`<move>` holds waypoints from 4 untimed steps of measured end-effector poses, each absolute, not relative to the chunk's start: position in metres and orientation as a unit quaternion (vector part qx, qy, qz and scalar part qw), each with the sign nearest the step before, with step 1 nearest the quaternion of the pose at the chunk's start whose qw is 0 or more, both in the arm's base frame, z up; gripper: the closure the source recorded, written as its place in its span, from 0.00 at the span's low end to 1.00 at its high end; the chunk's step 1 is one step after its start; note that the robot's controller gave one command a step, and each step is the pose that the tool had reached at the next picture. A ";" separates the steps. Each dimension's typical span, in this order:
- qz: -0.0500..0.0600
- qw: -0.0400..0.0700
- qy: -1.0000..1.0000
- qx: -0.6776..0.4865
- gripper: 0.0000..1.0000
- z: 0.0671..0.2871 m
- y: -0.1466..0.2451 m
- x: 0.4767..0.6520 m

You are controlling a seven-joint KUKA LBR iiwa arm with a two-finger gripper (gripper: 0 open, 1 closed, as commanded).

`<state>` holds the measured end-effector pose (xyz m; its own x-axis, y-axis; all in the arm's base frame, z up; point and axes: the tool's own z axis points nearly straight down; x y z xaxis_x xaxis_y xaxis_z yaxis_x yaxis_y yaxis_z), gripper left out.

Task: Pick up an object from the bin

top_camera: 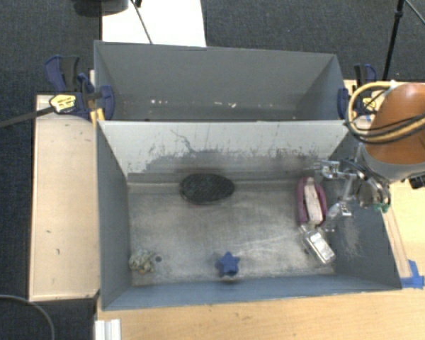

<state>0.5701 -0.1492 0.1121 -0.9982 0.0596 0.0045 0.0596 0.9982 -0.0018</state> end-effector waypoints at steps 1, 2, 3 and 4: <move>0.000 -0.002 -0.994 0.112 0.00 0.072 -0.117 0.563; -0.001 -0.001 -0.994 0.112 1.00 0.073 -0.116 0.563; 0.000 -0.003 -0.983 0.184 1.00 0.174 -0.068 0.502; 0.003 -0.003 -0.954 0.299 1.00 0.259 -0.140 0.532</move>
Offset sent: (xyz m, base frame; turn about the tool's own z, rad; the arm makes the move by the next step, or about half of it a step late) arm -0.0079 0.0323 -0.0409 -0.2850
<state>0.5320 -0.1401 0.2586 -0.8207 -0.5714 -0.0051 -0.5713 0.8207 -0.0070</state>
